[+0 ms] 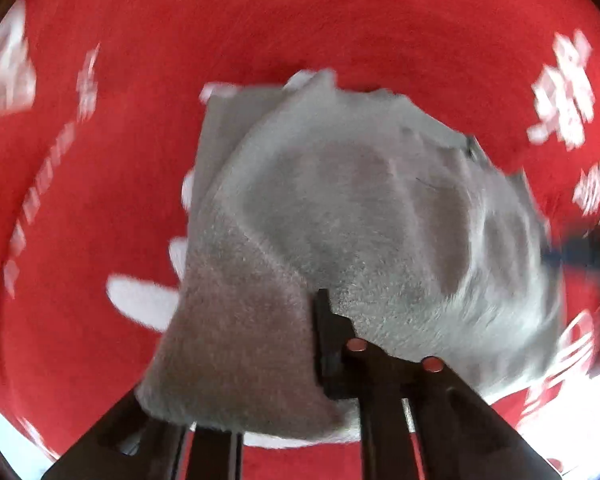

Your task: Fold small clothes

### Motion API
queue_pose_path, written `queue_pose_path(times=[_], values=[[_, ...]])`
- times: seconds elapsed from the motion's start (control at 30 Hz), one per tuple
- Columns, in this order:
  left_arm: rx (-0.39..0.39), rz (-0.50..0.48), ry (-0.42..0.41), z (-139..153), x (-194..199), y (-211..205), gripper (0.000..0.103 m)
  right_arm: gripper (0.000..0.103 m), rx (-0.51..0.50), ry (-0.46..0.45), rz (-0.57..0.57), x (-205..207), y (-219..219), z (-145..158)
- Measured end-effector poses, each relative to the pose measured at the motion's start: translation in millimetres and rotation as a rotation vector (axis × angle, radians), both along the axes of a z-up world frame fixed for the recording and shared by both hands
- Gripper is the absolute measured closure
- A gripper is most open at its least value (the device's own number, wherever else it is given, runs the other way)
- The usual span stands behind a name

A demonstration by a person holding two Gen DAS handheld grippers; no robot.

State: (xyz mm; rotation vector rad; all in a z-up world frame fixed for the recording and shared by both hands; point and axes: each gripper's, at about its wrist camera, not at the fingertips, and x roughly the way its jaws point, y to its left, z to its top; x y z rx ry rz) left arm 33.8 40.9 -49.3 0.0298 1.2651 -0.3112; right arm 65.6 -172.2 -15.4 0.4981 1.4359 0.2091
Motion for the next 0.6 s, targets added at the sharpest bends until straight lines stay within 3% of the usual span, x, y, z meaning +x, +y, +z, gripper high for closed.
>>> queue_pose_path(times=[0.07, 0.23, 0.37, 0.6], values=[[0.091, -0.095, -0.103, 8, -11, -16, 0.091, 0.027, 0.0, 0.015, 0.044, 26, 12, 0], [0.258, -0.35, -0.344, 22, -44, -47, 0.092, 0.023, 0.059, 0.071, 0.185, 92, 58, -2], [0.288, -0.441, -0.416, 28, -54, -57, 0.092, 0.019, 0.092, 0.17, 0.315, 120, 94, -14], [0.268, -0.455, -0.431, 29, -52, -64, 0.092, 0.018, 0.029, 0.37, 0.46, 144, 149, -65]])
